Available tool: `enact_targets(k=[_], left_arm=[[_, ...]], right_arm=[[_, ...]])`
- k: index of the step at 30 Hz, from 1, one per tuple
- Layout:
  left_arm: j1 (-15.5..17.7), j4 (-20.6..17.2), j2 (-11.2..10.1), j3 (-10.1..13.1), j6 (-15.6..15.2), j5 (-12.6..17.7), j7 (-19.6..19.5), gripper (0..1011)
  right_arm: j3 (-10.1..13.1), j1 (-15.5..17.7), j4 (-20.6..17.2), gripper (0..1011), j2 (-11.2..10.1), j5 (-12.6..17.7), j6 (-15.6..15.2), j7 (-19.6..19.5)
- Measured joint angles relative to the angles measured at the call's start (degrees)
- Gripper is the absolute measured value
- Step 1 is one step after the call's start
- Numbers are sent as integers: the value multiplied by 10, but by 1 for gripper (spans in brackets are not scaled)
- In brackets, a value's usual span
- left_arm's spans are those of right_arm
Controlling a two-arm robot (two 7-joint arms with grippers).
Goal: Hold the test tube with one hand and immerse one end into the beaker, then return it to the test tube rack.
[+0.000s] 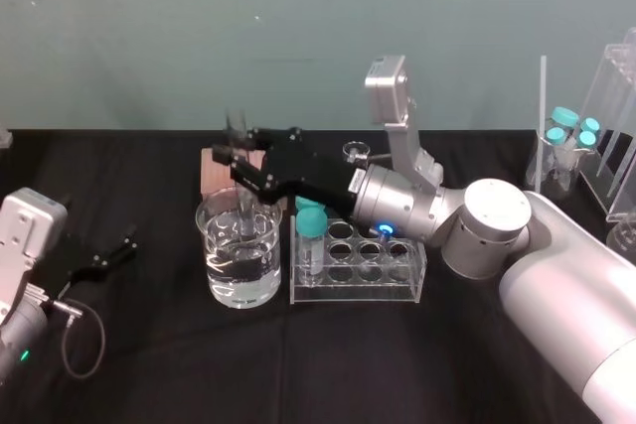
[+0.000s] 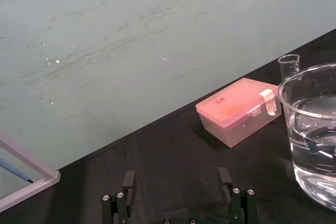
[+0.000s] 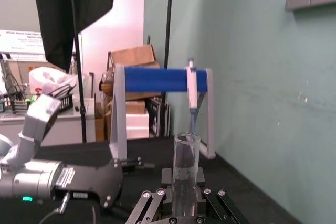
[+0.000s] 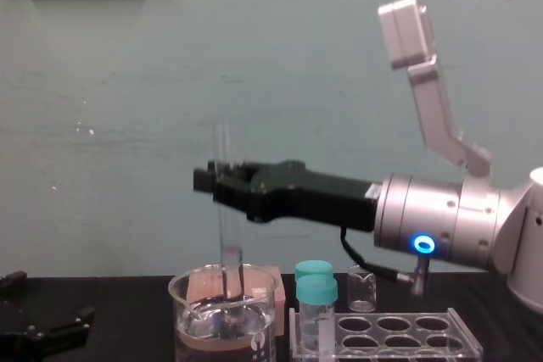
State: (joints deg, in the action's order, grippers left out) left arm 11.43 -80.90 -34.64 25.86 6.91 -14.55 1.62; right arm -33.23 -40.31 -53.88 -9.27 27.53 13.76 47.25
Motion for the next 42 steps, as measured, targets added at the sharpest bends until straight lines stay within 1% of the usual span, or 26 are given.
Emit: enact_targets(k=[1, 3, 5, 6, 10, 11, 13, 16, 19, 20, 22, 23, 26, 27, 29, 30, 31, 33, 35, 37, 42], left_arm=[[0, 0, 0, 0, 0, 0, 0, 1000], [0, 0, 0, 0, 0, 0, 0, 1000], [0, 0, 0, 0, 0, 0, 0, 1000], [0, 0, 0, 0, 0, 0, 0, 1000], [0, 0, 0, 0, 0, 0, 0, 1000], [0, 0, 0, 0, 0, 0, 0, 1000], [0, 0, 0, 0, 0, 0, 0, 1000], [0, 0, 0, 0, 0, 0, 0, 1000], [0, 0, 0, 0, 0, 0, 0, 1000], [0, 0, 0, 0, 0, 0, 0, 1000], [0, 0, 0, 0, 0, 0, 0, 1000], [0, 0, 0, 0, 0, 0, 0, 1000], [0, 0, 0, 0, 0, 0, 0, 1000], [0, 0, 0, 0, 0, 0, 0, 1000], [0, 0, 0, 0, 0, 0, 0, 1000], [0, 0, 0, 0, 0, 0, 0, 1000], [0, 0, 0, 0, 0, 0, 0, 1000], [0, 0, 0, 0, 0, 0, 0, 1000], [0, 0, 0, 0, 0, 0, 0, 1000], [0, 0, 0, 0, 0, 0, 0, 1000], [0, 0, 0, 0, 0, 0, 0, 1000]], right_arm=[[0, 0, 0, 242, 0, 0, 0, 0], [5, 1, -17, 242, -4, 4, 4, -2], [7, 2, -27, 242, -7, 5, 6, -4], [9, 3, -39, 242, -10, 8, 8, -5], [15, 7, -61, 242, -18, 12, 10, -10], [18, 10, -74, 242, -23, 13, 11, -14], [22, 13, -88, 242, -29, 15, 13, -19], [35, 25, -123, 242, -47, 16, 16, -40], [46, 35, -145, 242, -60, 13, 18, -59], [56, 42, -160, 242, -70, 10, 19, -73], [65, 50, -174, 242, -80, 6, 20, -88], [75, 58, -187, 242, -89, 2, 21, -103], [91, 74, -205, 242, -103, -6, 21, -125], [101, 85, -217, 242, -112, -11, 21, -140], [111, 98, -228, 242, -120, -15, 18, -152], [119, 111, -238, 242, -126, -19, 15, -163], [119, 111, -238, 242, -126, -19, 15, -163], [133, 137, -254, 242, -137, -25, 7, -182], [142, 157, -264, 242, -143, -28, 0, -191], [146, 169, -269, 242, -146, -28, -6, -197], [156, 202, -276, 242, -147, -29, -20, -206]])
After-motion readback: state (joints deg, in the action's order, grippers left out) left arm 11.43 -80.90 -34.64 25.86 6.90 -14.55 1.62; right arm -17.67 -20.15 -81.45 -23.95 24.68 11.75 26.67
